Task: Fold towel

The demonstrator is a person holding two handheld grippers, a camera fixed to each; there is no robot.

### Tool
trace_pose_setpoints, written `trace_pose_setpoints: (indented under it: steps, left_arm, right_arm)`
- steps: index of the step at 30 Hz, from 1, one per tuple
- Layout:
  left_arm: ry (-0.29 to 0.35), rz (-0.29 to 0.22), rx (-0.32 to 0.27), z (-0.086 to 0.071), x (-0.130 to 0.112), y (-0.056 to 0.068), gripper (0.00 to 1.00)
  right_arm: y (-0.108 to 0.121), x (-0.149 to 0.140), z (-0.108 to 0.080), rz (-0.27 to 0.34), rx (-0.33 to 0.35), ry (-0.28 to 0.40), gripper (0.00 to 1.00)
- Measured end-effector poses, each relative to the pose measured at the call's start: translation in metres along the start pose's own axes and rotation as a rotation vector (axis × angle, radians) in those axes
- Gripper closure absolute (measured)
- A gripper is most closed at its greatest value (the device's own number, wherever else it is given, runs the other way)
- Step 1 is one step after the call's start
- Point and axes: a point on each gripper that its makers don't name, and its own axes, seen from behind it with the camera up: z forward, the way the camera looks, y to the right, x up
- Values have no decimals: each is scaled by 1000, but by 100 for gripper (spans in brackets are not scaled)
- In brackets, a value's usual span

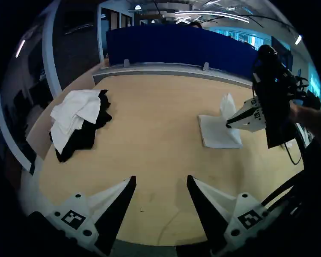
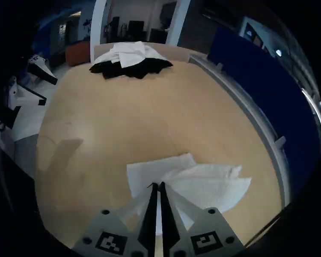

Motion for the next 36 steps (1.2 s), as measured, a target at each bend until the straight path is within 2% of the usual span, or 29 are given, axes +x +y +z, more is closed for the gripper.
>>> trace_pose_setpoints:
  steps: [5,9,14,16,19,22,26,36]
  left_arm:
    - [1,-27,6,-2,-6,-3,13]
    - [2,-34,6,-4,-6,-3,13]
    - [4,-29,5,-3,-4,-4,13]
    - [4,-27,6,-3,-3,-3,13]
    - [5,-25,5,-3,-2,-3,12]
    - [7,-23,4,-3,-1,-2,12]
    - [7,-20,2,-2,0,1,12]
    - [8,-17,-1,-1,0,6,13]
  right_arm:
    - [-18,-6,29,44,31,-18,95]
    - [-21,-11,38,74,38,-28,93]
    - [-20,-12,36,90,37,-27,83]
    - [-18,-12,33,96,34,-25,74]
    - [-16,-12,29,103,33,-17,54]
    - [-14,-12,24,113,36,-11,39]
    - [-11,-15,19,129,26,-7,36]
    - [-4,-37,2,186,-22,-16,35]
